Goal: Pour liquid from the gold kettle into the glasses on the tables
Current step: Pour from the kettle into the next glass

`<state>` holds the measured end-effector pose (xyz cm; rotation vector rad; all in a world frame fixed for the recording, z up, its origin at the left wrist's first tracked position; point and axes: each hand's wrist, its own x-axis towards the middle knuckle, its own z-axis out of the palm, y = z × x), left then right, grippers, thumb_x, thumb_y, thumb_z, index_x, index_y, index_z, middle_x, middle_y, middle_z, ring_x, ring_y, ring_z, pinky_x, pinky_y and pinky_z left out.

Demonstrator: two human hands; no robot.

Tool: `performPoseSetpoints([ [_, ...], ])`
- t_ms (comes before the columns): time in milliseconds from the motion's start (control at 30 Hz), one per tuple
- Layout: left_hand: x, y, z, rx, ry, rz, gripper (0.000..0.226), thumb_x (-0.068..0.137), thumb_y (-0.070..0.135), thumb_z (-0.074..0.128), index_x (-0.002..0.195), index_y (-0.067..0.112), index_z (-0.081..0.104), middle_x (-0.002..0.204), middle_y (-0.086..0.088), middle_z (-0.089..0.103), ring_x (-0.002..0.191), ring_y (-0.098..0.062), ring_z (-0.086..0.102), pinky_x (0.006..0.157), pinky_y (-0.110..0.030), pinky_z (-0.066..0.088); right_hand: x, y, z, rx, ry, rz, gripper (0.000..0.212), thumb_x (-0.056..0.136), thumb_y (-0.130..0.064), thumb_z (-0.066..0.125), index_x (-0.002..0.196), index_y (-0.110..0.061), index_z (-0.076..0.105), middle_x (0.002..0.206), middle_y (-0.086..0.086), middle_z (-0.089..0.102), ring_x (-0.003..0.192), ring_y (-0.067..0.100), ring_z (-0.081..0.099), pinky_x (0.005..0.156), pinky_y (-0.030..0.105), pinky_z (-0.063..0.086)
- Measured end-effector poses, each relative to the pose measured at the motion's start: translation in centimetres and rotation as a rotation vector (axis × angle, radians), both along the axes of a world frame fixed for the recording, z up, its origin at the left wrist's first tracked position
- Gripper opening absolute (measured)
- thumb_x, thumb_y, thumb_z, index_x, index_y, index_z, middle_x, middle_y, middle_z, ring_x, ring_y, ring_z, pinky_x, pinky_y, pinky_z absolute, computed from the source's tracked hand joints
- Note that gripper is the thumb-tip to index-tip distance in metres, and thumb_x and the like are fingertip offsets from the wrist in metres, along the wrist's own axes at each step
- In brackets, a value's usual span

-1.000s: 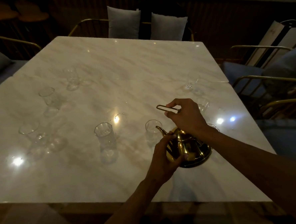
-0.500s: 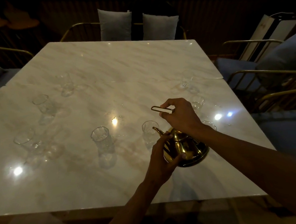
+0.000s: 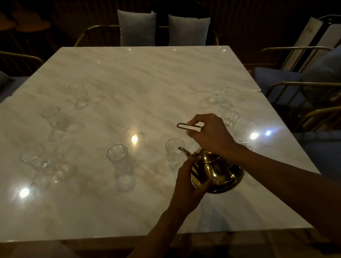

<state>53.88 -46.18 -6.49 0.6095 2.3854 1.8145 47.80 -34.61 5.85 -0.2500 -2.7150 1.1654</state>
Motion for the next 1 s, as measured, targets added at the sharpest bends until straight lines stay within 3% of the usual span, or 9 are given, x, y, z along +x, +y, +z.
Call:
performPoseSetpoints([
  [167,-0.1,0.2,-0.1,0.003,0.011,0.004,0.062,0.079,0.052,0.07,0.129,0.05,0.035,0.134,0.041,0.032,0.125,0.016,0.036,0.1,-0.011,0.034,0.0,0.1,0.0,-0.001,0.0,0.0,0.018,0.079,-0.025,0.077,0.096,-0.023,0.071,0.115,0.003,0.068,0.098,0.02,0.066,0.083,0.034,0.055],
  [333,-0.1,0.3,-0.3,0.01,0.005,0.003,0.062,0.08,0.04,0.074,0.129,0.046,0.037,0.133,0.042,0.033,0.124,0.018,0.035,0.098,-0.003,0.032,0.0,0.2,0.0,0.012,0.009,0.005,0.019,0.08,-0.025,0.076,0.098,-0.022,0.071,0.121,0.003,0.065,0.1,0.017,0.064,0.079,0.027,0.05],
  [567,-0.1,0.4,-0.7,-0.008,0.002,0.01,0.063,0.08,0.046,0.073,0.128,0.054,0.033,0.133,0.043,0.032,0.124,0.018,0.034,0.097,-0.004,0.03,0.0,0.5,-0.5,0.003,0.007,0.01,0.019,0.08,-0.025,0.076,0.097,-0.023,0.07,0.119,0.001,0.066,0.086,0.013,0.065,0.071,0.021,0.049],
  [733,0.0,0.5,-0.6,-0.004,0.0,0.009,0.064,0.077,0.054,0.07,0.129,0.053,0.034,0.133,0.044,0.033,0.126,0.015,0.035,0.099,-0.008,0.031,0.3,0.7,-0.7,-0.031,0.006,0.02,0.017,0.08,-0.023,0.076,0.097,-0.02,0.071,0.098,0.0,0.071,0.064,0.008,0.067,0.065,0.026,0.057],
  [1000,0.5,0.5,-1.4,-0.039,0.018,0.001,0.065,0.08,0.047,0.072,0.132,0.047,0.033,0.145,0.026,0.033,0.132,0.008,0.032,0.104,-0.009,0.029,1.5,1.1,-1.8,-0.073,0.053,-0.008,0.019,0.083,-0.024,0.074,0.101,-0.023,0.07,0.095,-0.01,0.067,0.057,-0.003,0.058,0.055,0.006,0.041],
])
